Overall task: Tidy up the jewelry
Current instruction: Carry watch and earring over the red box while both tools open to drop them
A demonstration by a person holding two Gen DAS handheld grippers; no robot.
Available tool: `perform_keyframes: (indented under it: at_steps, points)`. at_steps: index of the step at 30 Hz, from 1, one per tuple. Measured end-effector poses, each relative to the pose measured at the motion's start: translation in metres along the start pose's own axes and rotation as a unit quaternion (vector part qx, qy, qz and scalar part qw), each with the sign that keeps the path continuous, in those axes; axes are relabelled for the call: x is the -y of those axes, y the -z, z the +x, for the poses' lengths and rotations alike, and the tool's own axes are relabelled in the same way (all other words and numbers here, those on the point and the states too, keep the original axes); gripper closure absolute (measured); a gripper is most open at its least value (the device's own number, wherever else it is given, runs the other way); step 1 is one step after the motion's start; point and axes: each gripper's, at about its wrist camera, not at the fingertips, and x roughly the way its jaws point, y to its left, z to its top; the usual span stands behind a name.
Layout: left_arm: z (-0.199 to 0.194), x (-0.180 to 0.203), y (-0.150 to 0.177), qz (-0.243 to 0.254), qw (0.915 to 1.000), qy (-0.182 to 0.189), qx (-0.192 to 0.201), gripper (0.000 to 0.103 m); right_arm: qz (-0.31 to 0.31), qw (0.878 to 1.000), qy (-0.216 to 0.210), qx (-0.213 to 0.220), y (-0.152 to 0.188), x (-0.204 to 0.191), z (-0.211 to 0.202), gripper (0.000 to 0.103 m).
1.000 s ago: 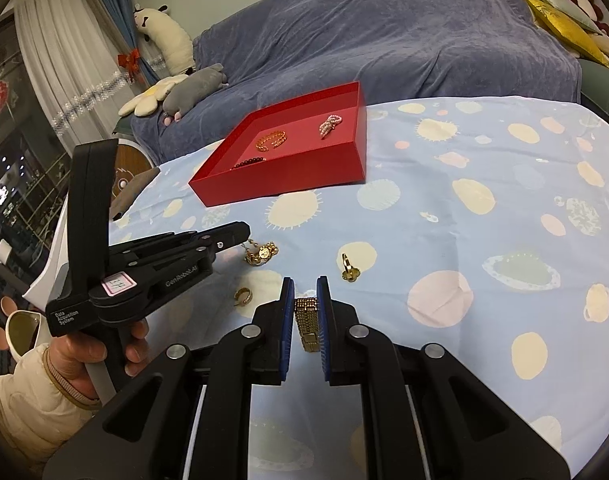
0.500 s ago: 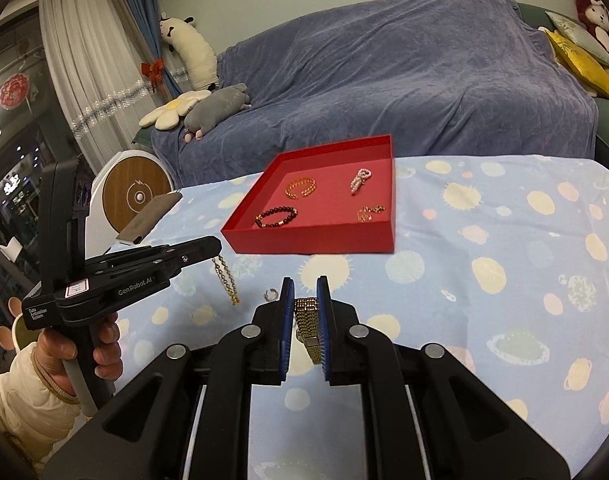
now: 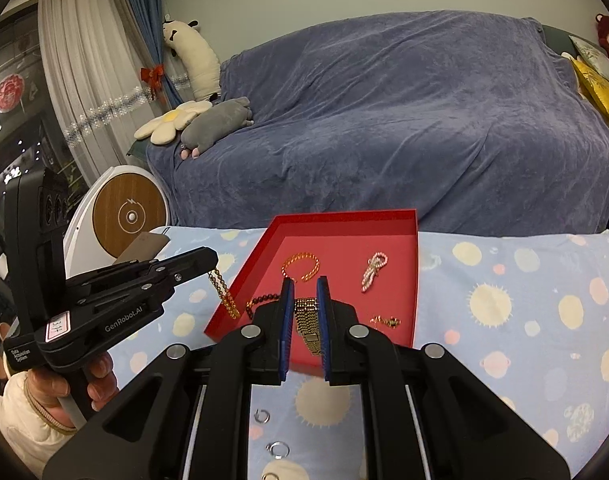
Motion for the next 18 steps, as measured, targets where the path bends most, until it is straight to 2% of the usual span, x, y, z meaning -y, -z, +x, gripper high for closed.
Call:
perform_keyframes:
  at_steps: [4,10,15,17,18]
  points:
    - [0.026,0.000,-0.012,0.005,0.9999,-0.011,-0.001,0.101,0.004,1.000,0.016,-0.012,-0.010,0.005,0.036,0.092]
    - [0.071,-0.009,-0.011,-0.001,0.9992,-0.030,-0.028,0.101,0.012,0.998,0.040,-0.039,-0.008,0.017,0.084,0.092]
    - [0.101,-0.019,-0.004,-0.009,0.9977,-0.041,-0.052,0.100,0.018,0.997,0.047,-0.061,-0.001,0.026,0.111,0.092]
    - [0.107,-0.021,-0.001,-0.010,0.9964,-0.064,-0.054,0.100,0.020,0.997,0.051,-0.060,0.002,0.029,0.115,0.092]
    - [0.109,-0.022,-0.001,-0.012,0.9966,-0.063,-0.052,0.099,0.021,0.997,0.055,-0.056,0.002,0.030,0.115,0.091]
